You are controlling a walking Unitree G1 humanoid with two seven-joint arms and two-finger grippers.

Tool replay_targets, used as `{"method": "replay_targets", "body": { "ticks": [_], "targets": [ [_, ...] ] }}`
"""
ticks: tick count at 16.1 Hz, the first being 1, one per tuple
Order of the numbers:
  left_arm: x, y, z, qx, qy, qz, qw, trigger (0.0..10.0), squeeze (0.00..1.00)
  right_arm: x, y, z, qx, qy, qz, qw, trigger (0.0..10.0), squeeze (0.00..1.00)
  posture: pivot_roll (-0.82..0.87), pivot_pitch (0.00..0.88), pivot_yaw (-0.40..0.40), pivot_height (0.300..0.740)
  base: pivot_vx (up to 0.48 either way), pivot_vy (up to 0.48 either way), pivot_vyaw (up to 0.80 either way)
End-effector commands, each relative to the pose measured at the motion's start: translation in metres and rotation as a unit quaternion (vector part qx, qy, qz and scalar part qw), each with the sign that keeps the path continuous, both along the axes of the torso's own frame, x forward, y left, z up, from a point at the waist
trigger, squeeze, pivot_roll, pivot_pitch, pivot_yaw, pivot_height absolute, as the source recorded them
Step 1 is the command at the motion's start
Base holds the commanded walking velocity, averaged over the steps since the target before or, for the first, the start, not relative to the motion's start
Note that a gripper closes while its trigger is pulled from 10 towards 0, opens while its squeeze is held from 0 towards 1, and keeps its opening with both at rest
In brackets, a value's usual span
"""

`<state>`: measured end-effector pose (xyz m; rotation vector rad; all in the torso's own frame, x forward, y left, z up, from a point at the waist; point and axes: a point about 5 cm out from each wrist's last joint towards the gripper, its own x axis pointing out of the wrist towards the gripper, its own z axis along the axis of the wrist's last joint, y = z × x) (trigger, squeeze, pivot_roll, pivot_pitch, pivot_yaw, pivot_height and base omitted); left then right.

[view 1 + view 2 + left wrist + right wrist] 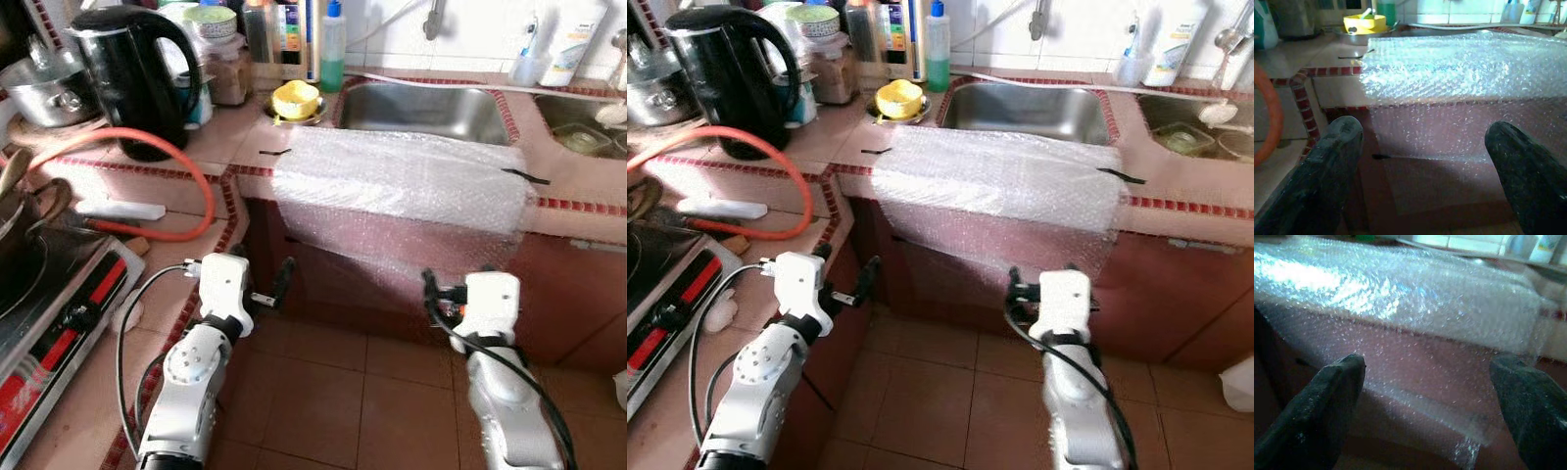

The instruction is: Kitchen organization

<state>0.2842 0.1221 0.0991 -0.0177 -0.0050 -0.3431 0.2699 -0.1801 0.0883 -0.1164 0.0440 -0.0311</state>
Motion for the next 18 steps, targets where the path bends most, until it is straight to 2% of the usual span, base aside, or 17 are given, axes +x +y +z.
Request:
{"method": "replay_targets", "body": {
  "ticks": [1,3,9,18],
  "targets": [
    [0.003,-0.004,0.007,-0.002,-0.005,-0.004,1.000,10.0,0.00,-0.004,-0.002,-0.001,0.001,0.008,-0.006,1.000,10.0,0.00,-0.05,0.031,0.090,0.740,0.000,0.000,-0.77],
    [0.004,-0.006,0.009,-0.001,-0.008,-0.005,1.000,10.0,0.00,-0.005,-0.002,0.000,0.002,0.009,-0.006,1.000,10.0,0.00,-0.05,0.033,0.092,0.740,0.000,0.000,-0.78],
    [0.008,-0.010,0.008,0.000,-0.001,-0.005,1.000,10.0,0.00,0.000,0.002,0.004,-0.004,0.010,0.005,1.000,10.0,0.00,-0.05,0.031,0.083,0.740,0.000,-0.044,0.00],
    [0.010,-0.006,0.004,0.001,0.011,0.009,1.000,10.0,0.00,0.007,0.010,0.007,-0.005,0.010,0.025,1.000,10.0,0.00,-0.04,0.033,0.074,0.740,0.000,-0.480,0.00]
  ]
}}
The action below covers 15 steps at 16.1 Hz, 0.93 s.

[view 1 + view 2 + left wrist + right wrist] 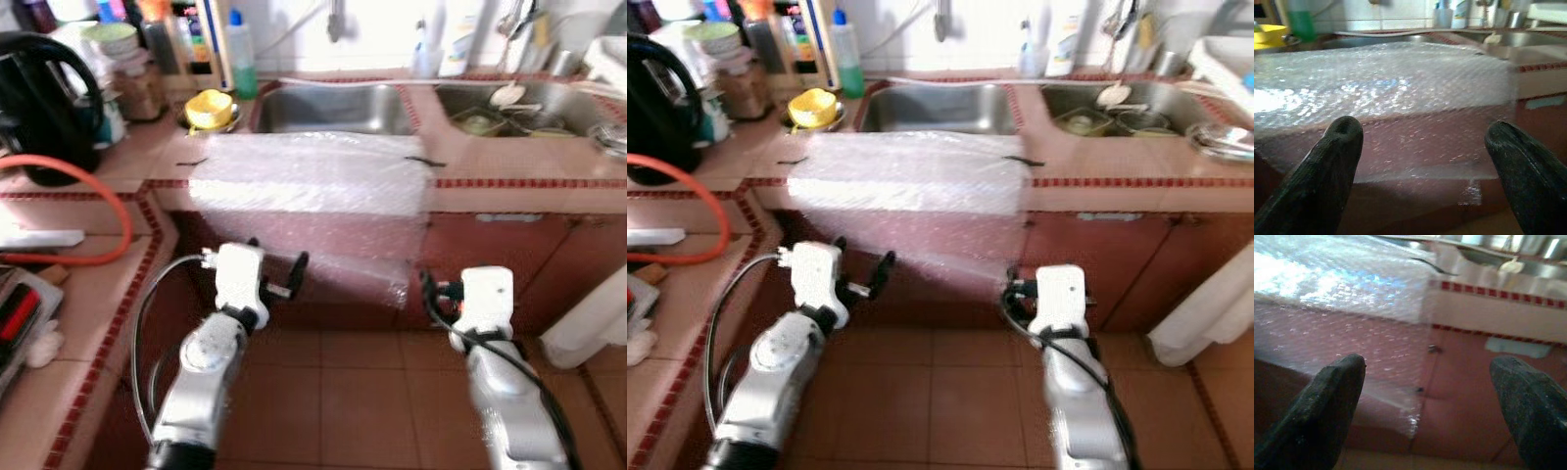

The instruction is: Kitchen organization

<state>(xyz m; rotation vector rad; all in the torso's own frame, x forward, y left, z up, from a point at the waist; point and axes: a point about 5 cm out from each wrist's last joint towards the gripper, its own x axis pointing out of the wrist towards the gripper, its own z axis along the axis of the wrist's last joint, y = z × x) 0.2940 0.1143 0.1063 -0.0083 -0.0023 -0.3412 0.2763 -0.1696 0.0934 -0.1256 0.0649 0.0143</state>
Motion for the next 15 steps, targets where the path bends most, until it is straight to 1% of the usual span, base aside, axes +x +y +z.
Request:
{"method": "replay_targets", "body": {
  "ticks": [1,6,8,10,15],
  "targets": [
    [0.0003,0.0012,-0.0033,-0.004,0.011,0.007,1.000,10.0,0.00,0.0006,-0.0005,0.0021,-0.001,-0.002,0.003,1.000,10.0,0.00,-0.04,0.033,0.074,0.740,0.000,-0.480,0.00],
    [0.0014,-0.0002,-0.0047,0.001,0.014,0.011,1.000,10.0,0.00,0.0004,-0.0006,0.0043,-0.004,-0.004,0.007,1.000,10.0,0.00,-0.05,0.033,0.071,0.740,0.000,-0.480,0.00],
    [0.0014,0.0007,-0.0048,0.006,0.013,0.017,1.000,10.0,0.00,0.0006,0.0003,0.0047,-0.005,-0.005,0.009,1.000,10.0,0.00,-0.05,0.034,0.070,0.740,0.000,-0.309,0.00],
    [0.0003,0.0024,-0.0056,0.006,0.012,0.026,1.000,10.0,0.00,-0.0003,0.0020,0.0043,-0.006,-0.004,0.014,1.000,10.0,0.00,-0.05,0.040,0.064,0.740,0.000,0.000,0.00],
    [-0.0012,0.0006,-0.0052,0.006,0.012,0.032,0.999,10.0,0.00,-0.0011,0.0019,0.0062,-0.009,-0.004,0.020,1.000,10.0,0.00,-0.06,0.056,0.053,0.740,0.000,0.000,0.00]
  ]
}}
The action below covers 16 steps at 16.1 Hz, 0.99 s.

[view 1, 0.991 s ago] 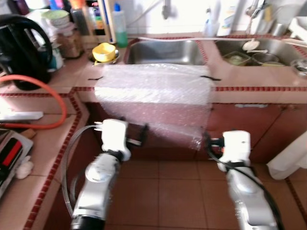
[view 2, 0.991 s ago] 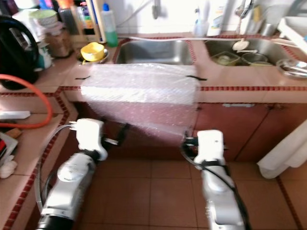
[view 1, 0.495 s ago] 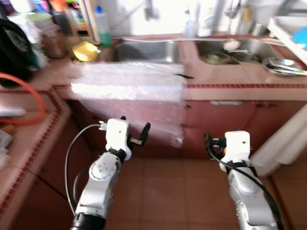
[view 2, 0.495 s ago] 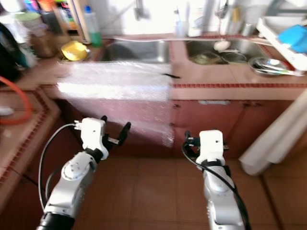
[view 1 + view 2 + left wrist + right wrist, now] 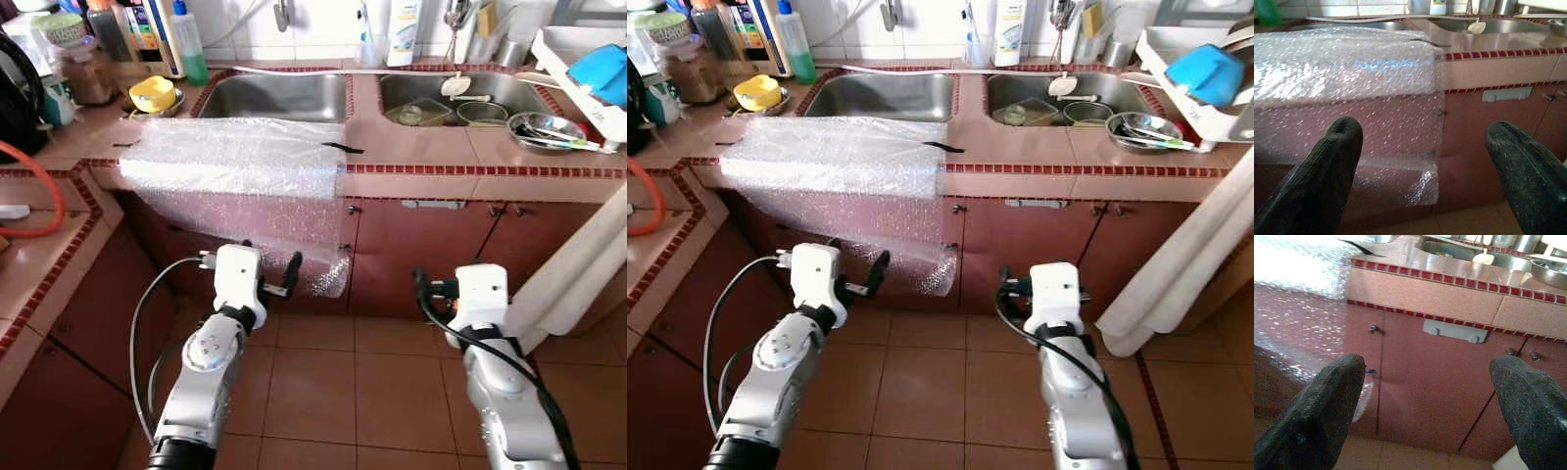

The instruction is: Kitchen organization

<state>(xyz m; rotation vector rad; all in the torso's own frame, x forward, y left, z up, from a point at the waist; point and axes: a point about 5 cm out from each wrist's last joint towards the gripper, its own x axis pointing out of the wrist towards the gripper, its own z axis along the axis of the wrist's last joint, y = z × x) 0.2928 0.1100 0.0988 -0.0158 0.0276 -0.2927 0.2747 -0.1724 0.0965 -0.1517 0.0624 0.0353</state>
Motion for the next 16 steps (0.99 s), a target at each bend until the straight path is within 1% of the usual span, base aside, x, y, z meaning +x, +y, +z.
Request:
{"method": "replay_targets", "body": {
  "ticks": [1,4,6,8,13,16],
  "targets": [
    [-0.001,0.004,0.002,0.007,-0.002,0.010,1.000,10.0,0.00,-0.001,0.004,0.004,0.003,-0.003,0.010,1.000,10.0,0.00,-0.06,0.062,0.046,0.740,0.000,0.000,0.00],
    [-0.002,0.001,0.001,0.007,-0.002,0.010,1.000,10.0,0.00,-0.001,0.001,0.005,-0.007,-0.003,0.009,1.000,10.0,0.00,-0.07,0.076,0.040,0.740,0.000,0.000,0.00],
    [-0.002,-0.001,0.003,0.008,-0.006,0.006,1.000,10.0,0.00,0.000,0.000,0.007,-0.005,-0.004,0.007,1.000,10.0,0.00,-0.07,0.087,0.040,0.740,0.000,0.000,0.00],
    [-0.002,0.000,0.003,0.007,-0.006,0.009,1.000,10.0,0.00,-0.001,0.001,0.007,-0.004,-0.003,0.008,1.000,10.0,0.00,-0.07,0.096,0.036,0.740,0.000,0.000,0.00],
    [-0.001,0.002,0.004,0.008,-0.008,0.009,1.000,10.0,0.00,0.002,0.005,0.007,0.001,-0.005,0.009,1.000,10.0,0.00,-0.05,0.085,0.051,0.740,0.000,0.000,0.00],
    [0.003,0.006,0.013,0.005,-0.029,0.009,1.000,10.0,0.00,0.005,0.009,0.009,0.014,-0.016,0.001,1.000,10.0,0.00,-0.04,0.066,0.072,0.740,0.000,0.000,0.00]
  ]
}}
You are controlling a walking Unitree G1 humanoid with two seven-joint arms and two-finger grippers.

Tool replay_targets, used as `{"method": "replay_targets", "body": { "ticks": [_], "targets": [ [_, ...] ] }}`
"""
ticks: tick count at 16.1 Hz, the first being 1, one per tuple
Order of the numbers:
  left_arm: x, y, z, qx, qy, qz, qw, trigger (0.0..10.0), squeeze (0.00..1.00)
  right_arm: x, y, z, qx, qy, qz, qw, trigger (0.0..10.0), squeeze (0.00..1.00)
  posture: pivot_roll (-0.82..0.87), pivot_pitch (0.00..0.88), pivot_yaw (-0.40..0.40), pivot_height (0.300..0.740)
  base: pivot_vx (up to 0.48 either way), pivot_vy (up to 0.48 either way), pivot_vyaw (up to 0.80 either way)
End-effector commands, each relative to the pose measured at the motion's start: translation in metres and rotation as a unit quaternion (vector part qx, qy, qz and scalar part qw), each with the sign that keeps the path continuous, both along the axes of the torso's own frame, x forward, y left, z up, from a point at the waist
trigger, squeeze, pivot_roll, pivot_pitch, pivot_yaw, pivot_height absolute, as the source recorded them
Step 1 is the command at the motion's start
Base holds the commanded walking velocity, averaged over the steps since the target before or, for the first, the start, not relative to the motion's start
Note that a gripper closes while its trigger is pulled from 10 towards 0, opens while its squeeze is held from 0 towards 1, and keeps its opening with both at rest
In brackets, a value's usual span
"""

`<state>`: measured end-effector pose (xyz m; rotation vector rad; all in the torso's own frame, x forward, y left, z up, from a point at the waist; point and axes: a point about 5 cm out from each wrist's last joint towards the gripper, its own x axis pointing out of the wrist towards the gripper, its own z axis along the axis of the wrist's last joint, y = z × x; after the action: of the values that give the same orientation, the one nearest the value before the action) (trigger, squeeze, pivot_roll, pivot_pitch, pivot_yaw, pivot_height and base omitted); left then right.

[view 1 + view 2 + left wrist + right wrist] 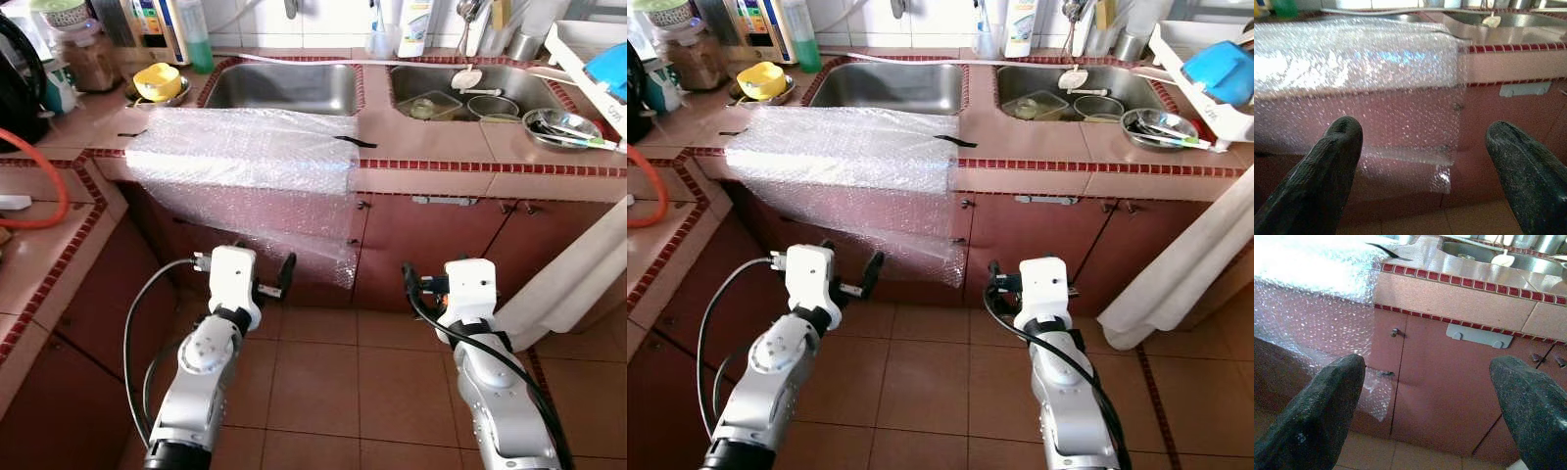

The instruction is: Kitchen organization

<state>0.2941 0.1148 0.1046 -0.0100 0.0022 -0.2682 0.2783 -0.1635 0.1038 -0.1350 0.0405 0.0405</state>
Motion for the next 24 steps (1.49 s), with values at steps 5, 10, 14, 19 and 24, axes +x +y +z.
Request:
{"method": "replay_targets", "body": {
  "ticks": [5,10,14,19,24],
  "targets": [
    [0.010,0.026,0.038,-0.017,-0.078,0.073,0.994,10.0,0.00,0.005,0.006,0.033,0.030,-0.067,-0.010,0.997,10.0,0.00,-0.03,0.044,0.088,0.740,0.000,0.000,0.00],
    [0.003,0.043,0.056,-0.011,-0.111,0.119,0.987,10.0,0.00,-0.001,0.008,0.066,0.019,-0.124,0.009,0.992,10.0,0.00,-0.03,0.035,0.083,0.740,0.000,0.000,0.00],
    [0.008,0.050,0.056,-0.019,-0.097,0.125,0.987,10.0,0.00,0.003,0.008,0.062,0.022,-0.110,0.007,0.994,10.0,0.00,-0.02,0.020,0.085,0.740,0.000,0.000,0.00],
    [0.008,0.046,0.058,-0.028,-0.093,0.107,0.990,10.0,0.00,-0.001,0.011,0.059,0.012,-0.108,0.012,0.994,10.0,0.00,-0.02,0.021,0.091,0.740,0.000,0.150,-0.32],
    [0.012,0.039,0.064,-0.044,-0.098,0.083,0.991,10.0,0.00,0.000,0.012,0.061,0.008,-0.112,0.013,0.994,10.0,0.00,-0.03,0.024,0.096,0.740,0.271,0.302,0.00]
  ]
}}
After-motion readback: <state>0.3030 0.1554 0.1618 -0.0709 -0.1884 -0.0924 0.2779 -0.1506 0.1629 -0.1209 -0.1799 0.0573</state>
